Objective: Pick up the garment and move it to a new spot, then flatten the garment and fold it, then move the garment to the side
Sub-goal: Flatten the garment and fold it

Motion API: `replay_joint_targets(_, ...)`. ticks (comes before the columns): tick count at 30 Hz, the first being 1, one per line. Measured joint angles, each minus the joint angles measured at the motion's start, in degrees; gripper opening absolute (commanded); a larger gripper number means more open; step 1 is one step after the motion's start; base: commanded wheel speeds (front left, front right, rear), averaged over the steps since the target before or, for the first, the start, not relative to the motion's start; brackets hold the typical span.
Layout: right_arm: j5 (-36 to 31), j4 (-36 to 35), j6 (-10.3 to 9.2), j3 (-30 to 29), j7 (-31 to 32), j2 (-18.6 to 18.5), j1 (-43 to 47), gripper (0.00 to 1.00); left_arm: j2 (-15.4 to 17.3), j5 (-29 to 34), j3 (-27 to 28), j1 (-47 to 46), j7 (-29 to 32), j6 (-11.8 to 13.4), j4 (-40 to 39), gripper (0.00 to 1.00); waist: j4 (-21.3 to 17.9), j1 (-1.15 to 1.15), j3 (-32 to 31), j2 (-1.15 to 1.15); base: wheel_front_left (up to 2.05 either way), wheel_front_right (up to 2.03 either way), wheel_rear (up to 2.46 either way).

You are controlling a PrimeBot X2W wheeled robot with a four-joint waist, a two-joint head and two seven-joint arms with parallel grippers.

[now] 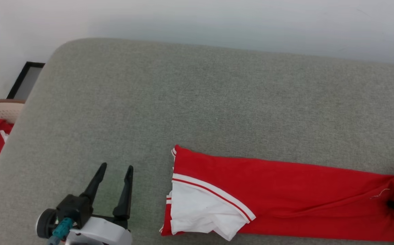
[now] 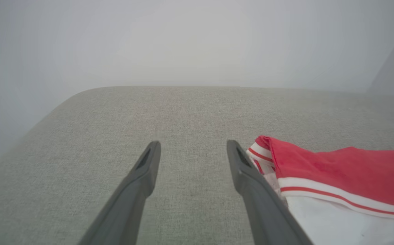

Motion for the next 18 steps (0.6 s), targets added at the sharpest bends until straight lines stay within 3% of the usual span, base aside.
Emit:
replay_joint_targets(10,0.0,-1.5,0.24,-7.0,-6.9,2.6,-1.0,0.00,-0.3,2.1,2.9,0.0,0.0,-0.1,-1.1,1.00,-3.8,0.00,0.6,0.00,0.00,0.00,0.00)
replay_joint_targets(18,-0.6,-2.5,0.16,-18.0,-10.9,-4.5,-0.5,0.00,-0.3,1.7,5.3,-2.1,0.0,-0.3,-7.2,1.00,-7.8,0.00,2.5,0.00,0.00,0.00,0.00)
